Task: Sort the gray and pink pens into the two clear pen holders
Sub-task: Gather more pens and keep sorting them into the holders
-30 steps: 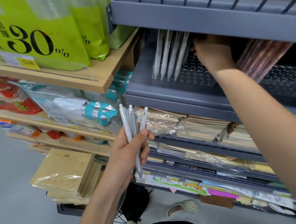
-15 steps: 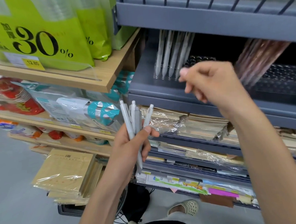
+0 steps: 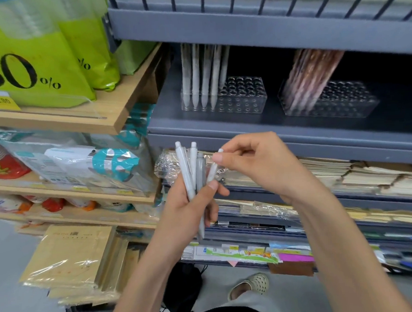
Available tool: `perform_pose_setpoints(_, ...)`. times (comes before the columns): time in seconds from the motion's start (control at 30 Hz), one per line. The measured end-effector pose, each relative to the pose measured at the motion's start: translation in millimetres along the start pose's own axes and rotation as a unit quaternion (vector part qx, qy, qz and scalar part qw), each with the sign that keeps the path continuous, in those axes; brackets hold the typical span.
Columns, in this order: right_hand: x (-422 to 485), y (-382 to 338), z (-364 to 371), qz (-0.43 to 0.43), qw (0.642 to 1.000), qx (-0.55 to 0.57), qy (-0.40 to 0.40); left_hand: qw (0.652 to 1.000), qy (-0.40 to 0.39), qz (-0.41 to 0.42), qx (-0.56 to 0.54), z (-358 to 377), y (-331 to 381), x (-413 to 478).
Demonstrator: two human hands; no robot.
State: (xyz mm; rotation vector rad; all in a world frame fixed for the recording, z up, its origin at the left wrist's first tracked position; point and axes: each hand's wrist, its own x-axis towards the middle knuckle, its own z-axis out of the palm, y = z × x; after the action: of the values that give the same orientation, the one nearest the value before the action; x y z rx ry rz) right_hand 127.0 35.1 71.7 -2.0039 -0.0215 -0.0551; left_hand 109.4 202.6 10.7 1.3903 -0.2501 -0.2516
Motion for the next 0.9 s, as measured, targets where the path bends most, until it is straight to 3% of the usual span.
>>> perform_pose_setpoints(0.17, -3.6, 12.4, -6.9, 0.010, 0.994, 0.101, 0.046, 1.000, -0.001, -0.013, 0.008, 0.7, -1.4, 2.7)
perform_pose_setpoints(0.33, -6.2, 20.6, -0.3, 0.013, 0.987, 0.134, 0.084, 0.999, 0.022, -0.039, 0.006, -0.1, -4.4, 6.6)
perform_pose_setpoints(0.53, -2.8, 16.6, 4.9, -0.031, 0.967, 0.215, 0.135, 0.997, 0.061, -0.038, 0.019, 2.5, -5.2, 8.5)
perform_pose_setpoints(0.8, 7.5, 11.6, -1.2, -0.038, 0.978, 0.201, 0.038, 0.995, 0.097, -0.007, 0.032, 4.6, -1.1, 17.1)
perform_pose_setpoints(0.9, 18.1, 5.5, -15.6, -0.074, 0.967, 0.209, 0.122, 0.994, 0.104, -0.012, 0.011, 2.7, 0.0, 19.6)
